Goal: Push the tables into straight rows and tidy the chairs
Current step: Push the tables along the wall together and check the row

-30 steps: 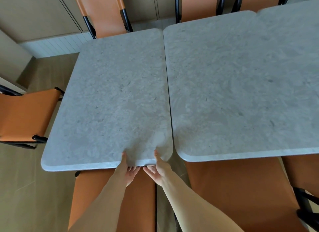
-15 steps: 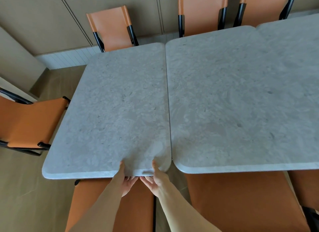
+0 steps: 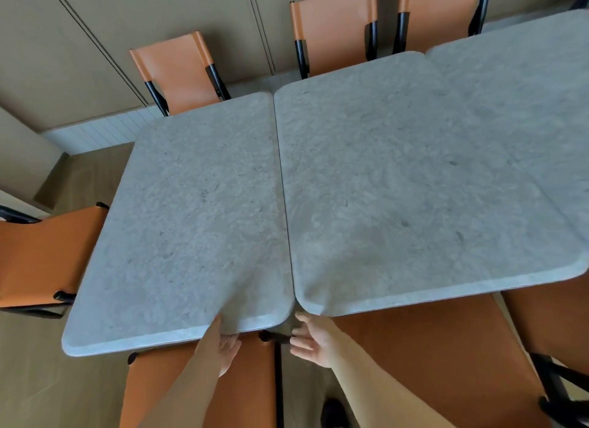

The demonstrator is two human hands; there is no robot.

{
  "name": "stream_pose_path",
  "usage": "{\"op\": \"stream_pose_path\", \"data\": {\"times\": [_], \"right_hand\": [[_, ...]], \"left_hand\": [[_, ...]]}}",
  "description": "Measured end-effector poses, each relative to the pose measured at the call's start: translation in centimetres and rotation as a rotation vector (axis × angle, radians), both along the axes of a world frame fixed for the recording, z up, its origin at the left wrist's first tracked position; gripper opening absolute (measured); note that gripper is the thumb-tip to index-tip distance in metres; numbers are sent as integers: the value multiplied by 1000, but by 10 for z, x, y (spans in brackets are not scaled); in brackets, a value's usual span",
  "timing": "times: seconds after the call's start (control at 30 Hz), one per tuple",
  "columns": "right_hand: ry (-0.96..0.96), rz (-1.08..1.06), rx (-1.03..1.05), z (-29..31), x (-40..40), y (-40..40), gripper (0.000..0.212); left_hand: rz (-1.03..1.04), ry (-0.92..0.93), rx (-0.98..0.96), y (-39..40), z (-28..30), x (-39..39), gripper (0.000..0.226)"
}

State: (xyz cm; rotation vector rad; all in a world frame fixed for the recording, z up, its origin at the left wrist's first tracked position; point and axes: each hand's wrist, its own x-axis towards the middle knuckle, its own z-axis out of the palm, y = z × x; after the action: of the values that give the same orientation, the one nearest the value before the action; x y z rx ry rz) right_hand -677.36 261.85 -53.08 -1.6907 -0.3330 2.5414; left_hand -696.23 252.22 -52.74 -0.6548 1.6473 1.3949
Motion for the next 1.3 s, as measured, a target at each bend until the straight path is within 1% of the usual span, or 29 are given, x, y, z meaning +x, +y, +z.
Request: {"op": "stream_pose_path", "data": {"times": [0.1, 0.17, 0.23, 0.3, 0.33, 0.4, 0.43, 0.5, 0.53, 0.6, 0.7, 0.73, 0.83, 0.93, 1.03, 1.13, 1.3], "right_hand": [[-121, -20, 95, 12, 68, 24, 29], [-162, -60, 134, 25, 114, 31, 29], [-153, -111, 167, 42, 162, 31, 30], [-122, -165, 199, 62, 206, 29, 30], [-109, -183, 223, 73, 230, 28, 30], [-80, -195, 280, 98, 283, 23, 31], [-62, -188, 312, 112, 310, 20, 32], [-27, -162, 394, 141, 366, 14, 33], [-24, -153, 450, 155, 395, 12, 33], [-72, -137, 584, 186, 450, 6, 32], [-186, -122, 790, 222, 523, -5, 22], [-218, -108, 860, 232, 543, -10, 23], [-289, -102, 1012, 250, 588, -23, 30], [-312, -125, 1112, 259, 610, -33, 24], [-315, -167, 1173, 261, 619, -34, 20], [-332, -200, 1209, 262, 626, -26, 22], [-389, -252, 1293, 270, 634, 7, 23]], "left_hand": [[-119, 67, -74, 8, 15, 50, 55], [-234, 114, -77, 16, 24, 95, 55], [-412, 203, -96, 22, 25, 141, 54], [-598, 286, -94, 29, 31, 193, 58], [-676, 331, -73, 32, 41, 224, 55], [-785, 452, -8, 36, 72, 294, 35], [-820, 509, 37, 38, 88, 329, 32], [-847, 530, 151, 44, 114, 395, 42], [-862, 533, 224, 47, 125, 424, 44], [-938, 550, 357, 52, 148, 480, 36], [-1035, 593, 513, 57, 180, 548, 23], [-1062, 610, 545, 57, 190, 567, 21], [-1148, 662, 590, 55, 209, 606, 20], [-1215, 722, 615, 54, 221, 626, 19], [-1226, 756, 663, 61, 227, 636, 19], [-1234, 760, 697, 74, 228, 646, 18], [-1273, 778, 762, 110, 232, 658, 21]]}}
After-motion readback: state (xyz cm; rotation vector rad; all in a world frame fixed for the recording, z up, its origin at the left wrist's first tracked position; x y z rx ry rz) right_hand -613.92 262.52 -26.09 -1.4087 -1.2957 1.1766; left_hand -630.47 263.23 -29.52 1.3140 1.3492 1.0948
